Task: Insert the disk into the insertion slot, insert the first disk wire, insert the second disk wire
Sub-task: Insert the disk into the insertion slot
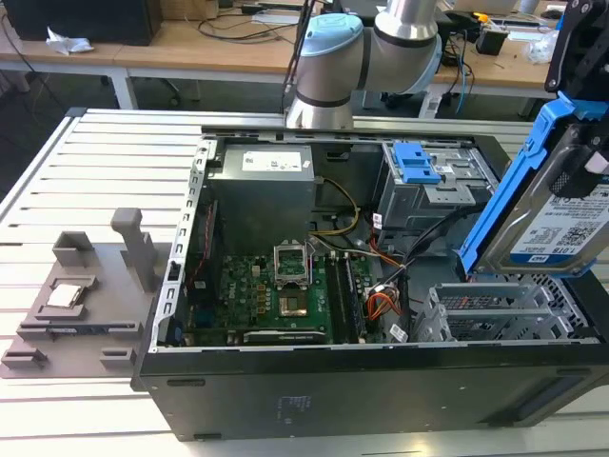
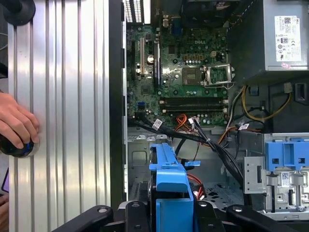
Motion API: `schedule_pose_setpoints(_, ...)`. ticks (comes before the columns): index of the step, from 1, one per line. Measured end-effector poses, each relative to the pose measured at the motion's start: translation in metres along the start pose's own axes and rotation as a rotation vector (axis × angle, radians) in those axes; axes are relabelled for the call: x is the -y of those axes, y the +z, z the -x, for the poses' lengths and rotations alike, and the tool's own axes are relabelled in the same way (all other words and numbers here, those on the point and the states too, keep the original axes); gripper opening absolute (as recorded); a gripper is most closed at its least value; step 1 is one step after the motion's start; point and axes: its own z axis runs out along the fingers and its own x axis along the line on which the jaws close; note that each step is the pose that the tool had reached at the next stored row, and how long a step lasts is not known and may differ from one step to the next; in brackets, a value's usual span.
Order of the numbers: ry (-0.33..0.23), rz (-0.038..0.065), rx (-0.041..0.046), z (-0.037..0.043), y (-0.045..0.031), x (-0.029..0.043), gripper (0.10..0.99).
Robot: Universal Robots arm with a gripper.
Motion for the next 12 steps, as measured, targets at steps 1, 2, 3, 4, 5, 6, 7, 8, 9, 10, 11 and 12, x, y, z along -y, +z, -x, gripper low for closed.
schedule_pose_setpoints(1,0.0,0.0,0.0,0.0,0.0,0.0,0.365)
schedule_pose_setpoints(2,0.0,0.0,-0.0001,0.0,0.0,0.0,0.365)
schedule_pose_setpoints(3,0.0,0.0,-0.0001,0.0001,-0.0001,0.0,0.365)
schedule_pose_setpoints(4,0.0,0.0,0.0,0.0001,0.0001,-0.0004,0.365)
schedule_pose_setpoints(5,0.0,0.0,0.0001,0.0001,0.0006,-0.0013,0.365)
schedule_pose_setpoints(6,0.0,0.0,0.0,0.0001,0.001,-0.0017,0.365)
schedule_pose_setpoints(7,0.0,0.0,0.0,0.0001,0.0015,-0.0018,0.365)
schedule_pose_setpoints(8,0.0,0.0,0.0,0.0,0.0025,-0.002,0.365)
schedule_pose_setpoints(9,0.0,0.0,0.0,0.0001,0.0029,-0.0021,0.365)
schedule_pose_setpoints(10,0.0,0.0,-0.0001,0.0001,0.0034,-0.0021,0.365)
schedule_pose_setpoints(11,0.0,0.0,0.0,0.0001,0.0042,-0.0021,0.365)
schedule_pose_setpoints(12,0.0,0.0,0.0,0.0001,0.0046,-0.002,0.365)
